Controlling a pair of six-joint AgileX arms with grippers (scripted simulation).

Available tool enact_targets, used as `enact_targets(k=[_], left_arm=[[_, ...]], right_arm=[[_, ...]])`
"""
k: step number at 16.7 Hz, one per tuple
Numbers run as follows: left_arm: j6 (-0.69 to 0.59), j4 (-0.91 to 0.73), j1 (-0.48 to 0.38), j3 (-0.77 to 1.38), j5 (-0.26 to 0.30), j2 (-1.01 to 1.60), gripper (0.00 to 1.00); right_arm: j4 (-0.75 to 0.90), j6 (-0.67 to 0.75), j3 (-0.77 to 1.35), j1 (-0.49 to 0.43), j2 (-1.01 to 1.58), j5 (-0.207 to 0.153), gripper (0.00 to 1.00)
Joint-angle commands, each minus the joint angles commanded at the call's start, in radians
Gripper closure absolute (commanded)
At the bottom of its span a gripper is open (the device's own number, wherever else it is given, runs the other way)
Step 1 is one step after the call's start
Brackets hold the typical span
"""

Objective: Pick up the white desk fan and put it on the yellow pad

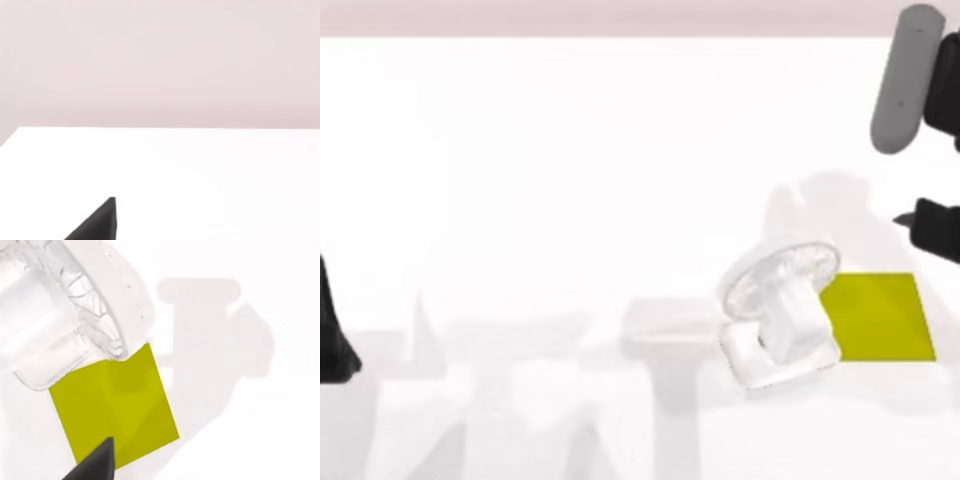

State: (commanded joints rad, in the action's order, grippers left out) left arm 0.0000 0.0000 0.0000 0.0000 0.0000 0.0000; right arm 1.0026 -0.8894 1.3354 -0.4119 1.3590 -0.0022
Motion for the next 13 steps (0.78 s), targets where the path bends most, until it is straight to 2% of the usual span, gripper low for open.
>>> enact_targets(k=[3,7,10,13], left_arm=[[0.000,0.000,0.000,0.000,0.000,0.000,0.00],[0.000,0.000,0.000,0.000,0.000,0.000,0.00],[0.000,0.000,0.000,0.000,0.000,0.000,0.00],[0.000,0.000,0.000,0.000,0.000,0.000,0.00]], right_arm=[[0.184,-0.164,0.242,-0.076,0.249,0.000,0.00],[0.385,-0.330,0.460,-0.152,0.506,0.003,0.00],[0.469,-0.396,0.549,-0.182,0.608,0.004,0.00],[0.483,-0.407,0.564,-0.187,0.624,0.004,0.00]])
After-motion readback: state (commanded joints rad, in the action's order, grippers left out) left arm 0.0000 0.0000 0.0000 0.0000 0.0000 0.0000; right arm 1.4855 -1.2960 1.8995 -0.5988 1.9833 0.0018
